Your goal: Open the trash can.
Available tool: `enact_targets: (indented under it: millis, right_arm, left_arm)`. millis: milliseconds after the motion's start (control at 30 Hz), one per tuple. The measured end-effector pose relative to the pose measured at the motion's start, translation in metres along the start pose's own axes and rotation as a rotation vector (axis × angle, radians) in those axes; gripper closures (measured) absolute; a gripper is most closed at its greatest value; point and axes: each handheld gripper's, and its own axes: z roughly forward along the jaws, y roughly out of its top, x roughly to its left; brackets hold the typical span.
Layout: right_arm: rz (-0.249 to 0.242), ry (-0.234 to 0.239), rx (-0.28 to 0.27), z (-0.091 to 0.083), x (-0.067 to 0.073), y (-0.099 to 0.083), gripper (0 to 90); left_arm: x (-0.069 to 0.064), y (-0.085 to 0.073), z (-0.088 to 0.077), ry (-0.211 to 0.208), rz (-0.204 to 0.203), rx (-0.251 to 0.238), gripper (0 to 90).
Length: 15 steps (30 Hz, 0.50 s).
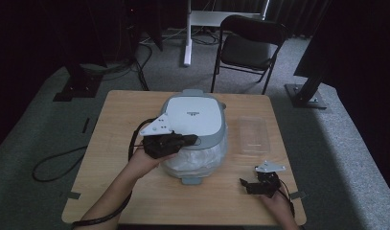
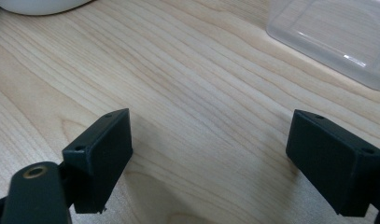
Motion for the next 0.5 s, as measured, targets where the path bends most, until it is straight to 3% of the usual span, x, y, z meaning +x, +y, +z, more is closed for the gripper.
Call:
enact_targets:
  millis: [200, 500]
  right_arm:
    - [0.000, 0.000, 0.000, 0.0000, 0.0000, 0.0000, 13.8]
    - [0.001, -0.002, 0.000, -0.0008, -0.0001, -0.0007, 14.0]
  left_arm:
    - [-0.0023, 0.0000, 0.0018, -0.007, 0.013, 0.010, 90.0]
    - [-0.0017, 0.0022, 0.0008, -0.018, -0.005, 0.018, 90.0]
